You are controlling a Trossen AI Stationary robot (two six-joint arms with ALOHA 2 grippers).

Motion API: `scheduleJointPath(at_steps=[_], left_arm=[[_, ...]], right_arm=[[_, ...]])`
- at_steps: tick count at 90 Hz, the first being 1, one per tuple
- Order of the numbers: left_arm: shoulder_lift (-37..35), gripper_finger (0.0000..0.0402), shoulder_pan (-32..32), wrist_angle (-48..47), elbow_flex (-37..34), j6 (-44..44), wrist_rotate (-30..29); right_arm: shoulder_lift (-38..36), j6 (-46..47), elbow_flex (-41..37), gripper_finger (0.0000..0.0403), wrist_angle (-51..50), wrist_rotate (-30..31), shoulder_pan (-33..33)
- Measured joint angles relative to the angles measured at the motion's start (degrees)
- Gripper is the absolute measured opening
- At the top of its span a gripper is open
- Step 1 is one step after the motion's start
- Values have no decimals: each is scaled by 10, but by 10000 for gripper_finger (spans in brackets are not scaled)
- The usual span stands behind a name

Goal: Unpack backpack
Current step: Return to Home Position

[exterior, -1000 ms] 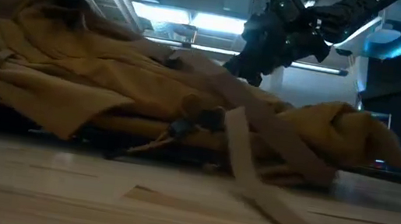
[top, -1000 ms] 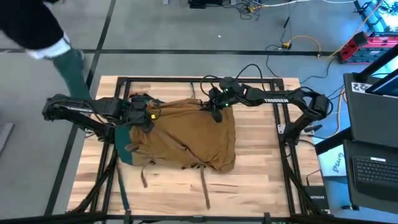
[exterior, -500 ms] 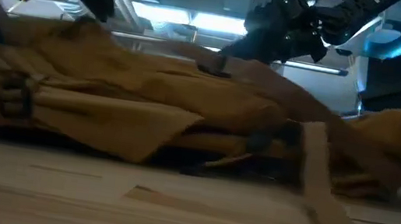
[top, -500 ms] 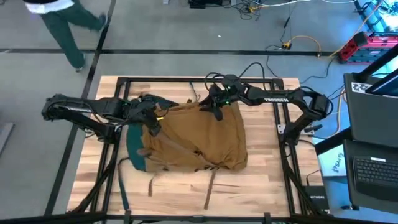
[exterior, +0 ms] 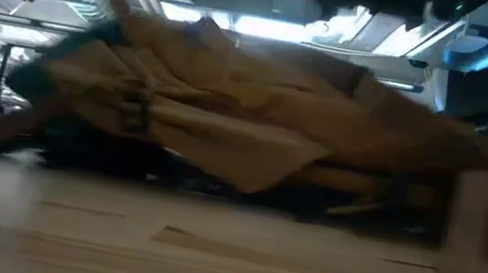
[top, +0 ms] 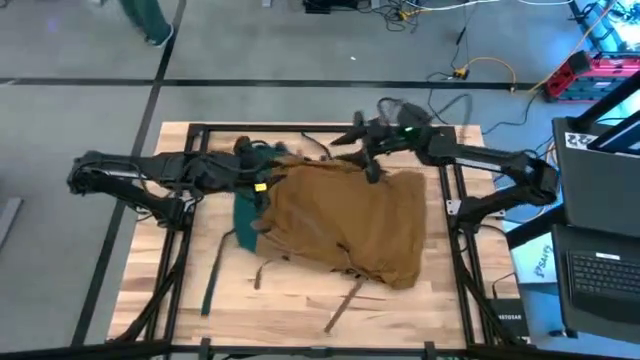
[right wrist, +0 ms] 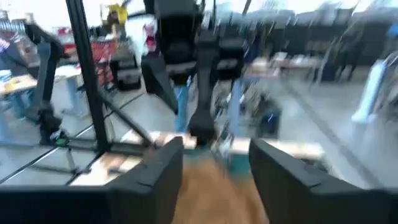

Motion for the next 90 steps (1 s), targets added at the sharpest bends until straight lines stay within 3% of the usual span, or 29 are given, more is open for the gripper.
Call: scheduleJointPath(at_steps=[9, 17, 29, 47, 60, 71, 90], left_arm=[[-14, 62, 11, 17, 12, 36, 4], [-30, 15, 28, 10, 11, 40, 49], [-43, 15, 47, 10, 11, 54, 71], [-72, 3, 62, 35, 10, 133, 121], [-132, 1, 75, 2, 2, 116, 158], [-211, 0, 74, 9, -58, 97, 161], [-317, 0, 74, 150, -219, 87, 176]], right_arm=[[-51, 0, 0, 108, -7, 1, -19], [-83, -4, 1, 59, -20, 1, -39], [-103, -6, 1, 7, -54, 1, -67], [-106, 43, 1, 2, -42, -76, -93], [-141, 103, -19, 1, -80, -118, -119], [-210, 96, -85, 0, -71, -80, -132], [-318, 175, -224, 0, 67, 9, -145]])
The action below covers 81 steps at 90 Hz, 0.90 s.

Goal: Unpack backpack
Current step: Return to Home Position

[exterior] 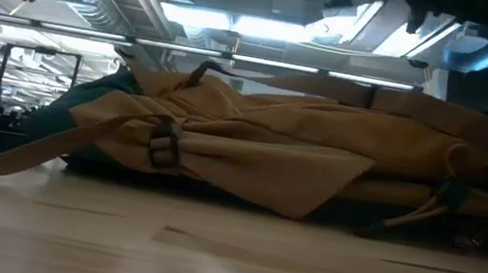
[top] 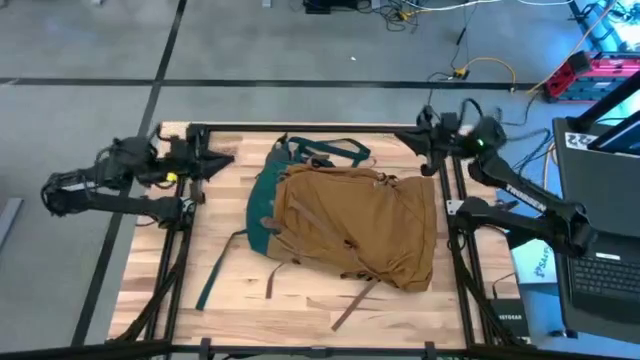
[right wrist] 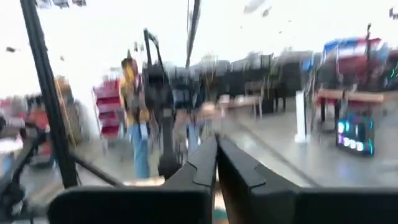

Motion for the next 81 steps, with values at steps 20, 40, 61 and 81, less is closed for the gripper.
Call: scheduleJointPath(at_steps=[20, 40, 61, 81], left_arm=[[-59, 0, 0, 129, -141, -28, 19], [-62, 0, 0, 240, -232, -47, 42], [-62, 0, 0, 267, -285, -62, 48], [-70, 0, 0, 289, -294, -50, 48]], right_arm=[[-30, 22, -98, 0, 59, 153, 49], [29, -3, -132, 0, 59, 236, 132], [81, -15, -135, 0, 115, 243, 200], [27, -5, -177, 0, 159, 244, 207]])
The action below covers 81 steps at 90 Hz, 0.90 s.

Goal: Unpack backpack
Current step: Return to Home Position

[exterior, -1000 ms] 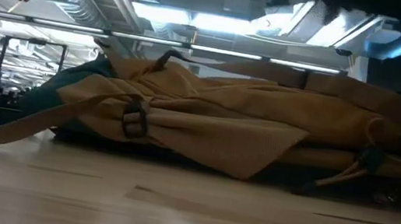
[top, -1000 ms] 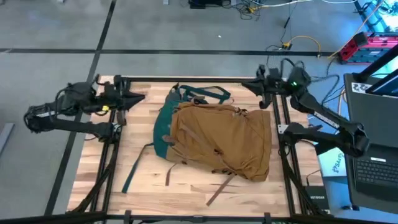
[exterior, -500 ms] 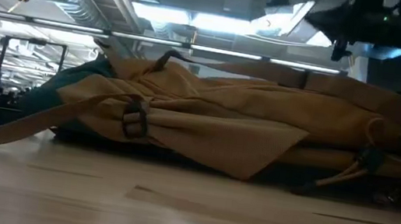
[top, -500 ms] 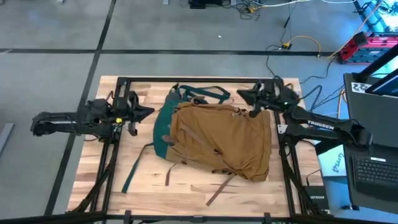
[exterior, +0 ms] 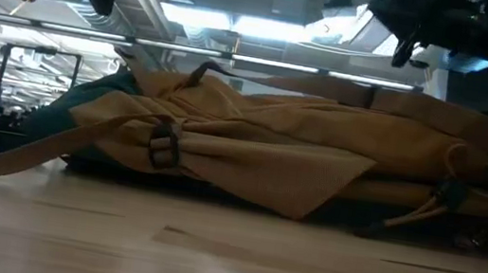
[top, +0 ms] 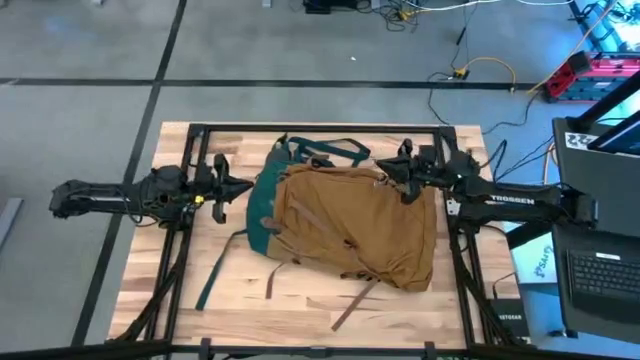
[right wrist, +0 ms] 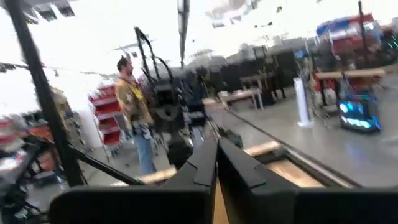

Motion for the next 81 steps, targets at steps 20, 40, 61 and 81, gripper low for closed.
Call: scheduleJointPath(at_steps=[20, 40, 61, 81], left_arm=[[-19, 0, -1, 0, 0, 15, 10], [-22, 0, 1, -4, -1, 47, 2], [-25, 0, 1, 54, -76, -6, 6], [-25, 0, -5, 197, -167, -65, -4]], right_arm=[[-100, 34, -94, 0, 42, 33, -1], [-164, 25, -144, 0, 30, 45, -1], [-166, -14, -144, 0, -80, 38, -1], [-179, -8, -146, 0, -72, 15, -1]])
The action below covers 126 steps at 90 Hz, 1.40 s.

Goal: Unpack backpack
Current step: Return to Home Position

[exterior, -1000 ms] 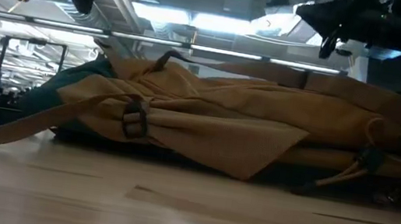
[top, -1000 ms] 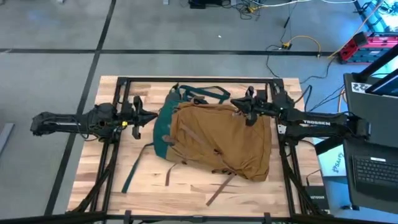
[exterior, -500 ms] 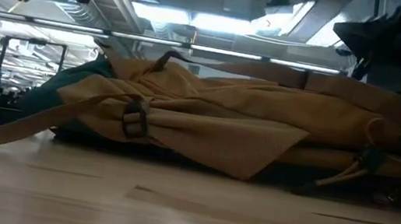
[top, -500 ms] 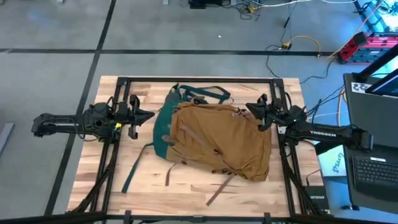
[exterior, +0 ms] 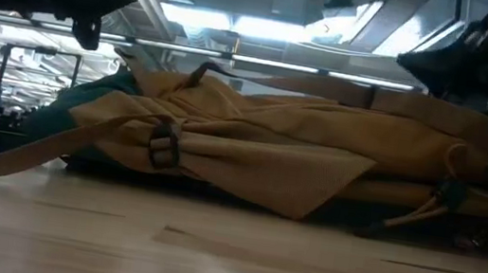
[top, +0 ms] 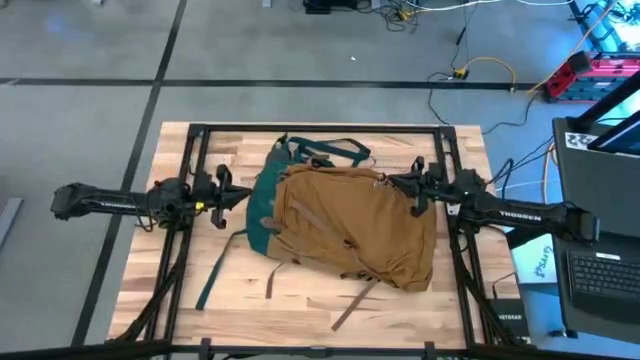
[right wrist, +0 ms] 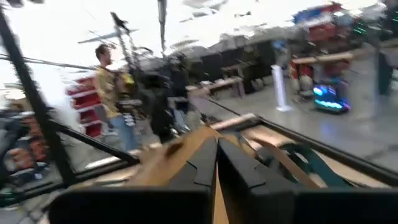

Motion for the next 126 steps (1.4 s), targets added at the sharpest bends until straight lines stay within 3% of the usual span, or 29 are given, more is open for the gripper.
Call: scheduleJointPath(at_steps=[31, 45, 58, 81, 112, 126], left_arm=[[0, 0, 0, 4, -1, -13, 4], [0, 0, 0, 39, -1, -26, 10], [0, 0, 0, 53, -1, -25, 10], [4, 0, -23, 43, -1, -27, 12], [4, 0, -29, 45, -1, 3, 4], [4, 0, -29, 35, -1, -26, 4]], right_arm=[[-102, 15, -3, 0, -25, -38, 0], [-182, 9, -3, 0, -54, -28, 0], [-279, -19, -4, 0, -146, 6, 0], [-280, -30, 36, 0, -292, 7, 0], [-280, -46, 40, 0, -375, 33, 0], [-280, -46, 41, 0, -424, 33, 0]])
